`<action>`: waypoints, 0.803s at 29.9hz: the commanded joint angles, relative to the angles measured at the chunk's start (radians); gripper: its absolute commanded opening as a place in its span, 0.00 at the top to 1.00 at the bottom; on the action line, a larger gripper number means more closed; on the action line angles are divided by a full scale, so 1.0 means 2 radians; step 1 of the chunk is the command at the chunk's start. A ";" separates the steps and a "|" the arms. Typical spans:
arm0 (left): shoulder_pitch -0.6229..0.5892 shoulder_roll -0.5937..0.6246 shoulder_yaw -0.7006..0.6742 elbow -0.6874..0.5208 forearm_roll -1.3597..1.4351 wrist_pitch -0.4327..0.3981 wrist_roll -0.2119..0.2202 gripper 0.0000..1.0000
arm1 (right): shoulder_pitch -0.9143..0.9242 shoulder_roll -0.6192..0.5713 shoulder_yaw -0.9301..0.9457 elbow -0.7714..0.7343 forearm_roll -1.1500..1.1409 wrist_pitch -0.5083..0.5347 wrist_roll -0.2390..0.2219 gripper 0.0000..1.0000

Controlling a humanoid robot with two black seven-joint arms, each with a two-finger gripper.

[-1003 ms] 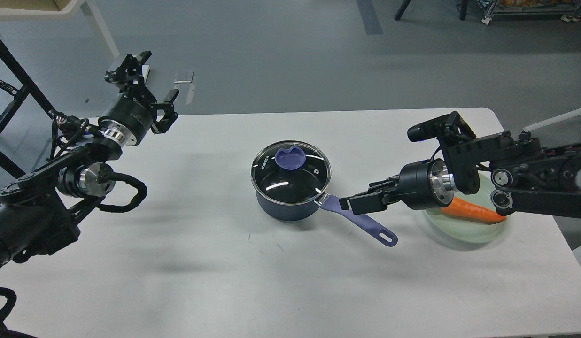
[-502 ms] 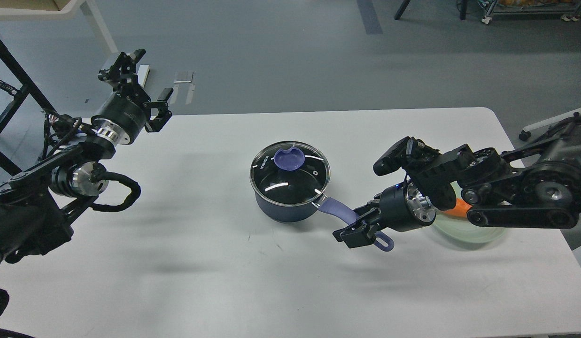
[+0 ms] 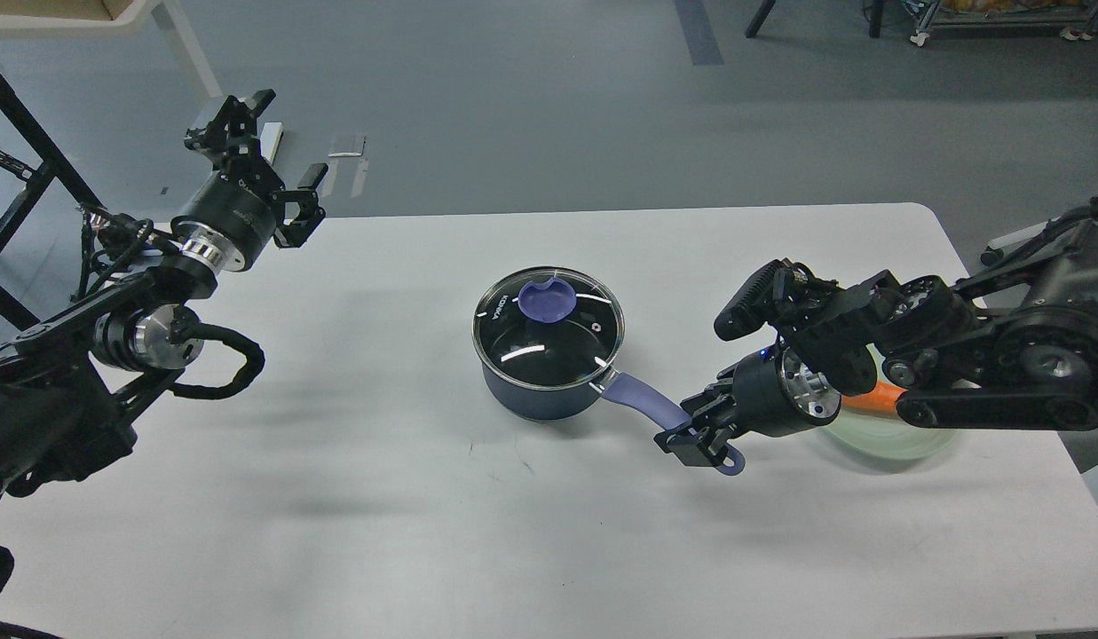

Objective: Open pot lid
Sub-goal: 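Lower the right gripper and grasp the purple saucepan handle, then reach the left gripper over the pot toward the purple lid knob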

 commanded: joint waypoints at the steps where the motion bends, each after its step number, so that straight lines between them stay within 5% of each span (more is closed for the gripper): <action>1: 0.000 0.003 0.000 0.000 0.000 -0.001 0.000 0.01 | 0.000 -0.001 0.001 0.001 0.001 0.000 0.000 0.46; 15: -0.015 0.005 0.002 -0.002 0.046 0.001 0.005 0.01 | 0.000 -0.007 0.000 0.003 0.013 0.002 -0.011 0.77; 24: -0.063 0.003 0.019 -0.050 0.227 0.000 0.038 0.01 | 0.007 -0.012 0.000 0.004 0.013 0.007 -0.011 0.77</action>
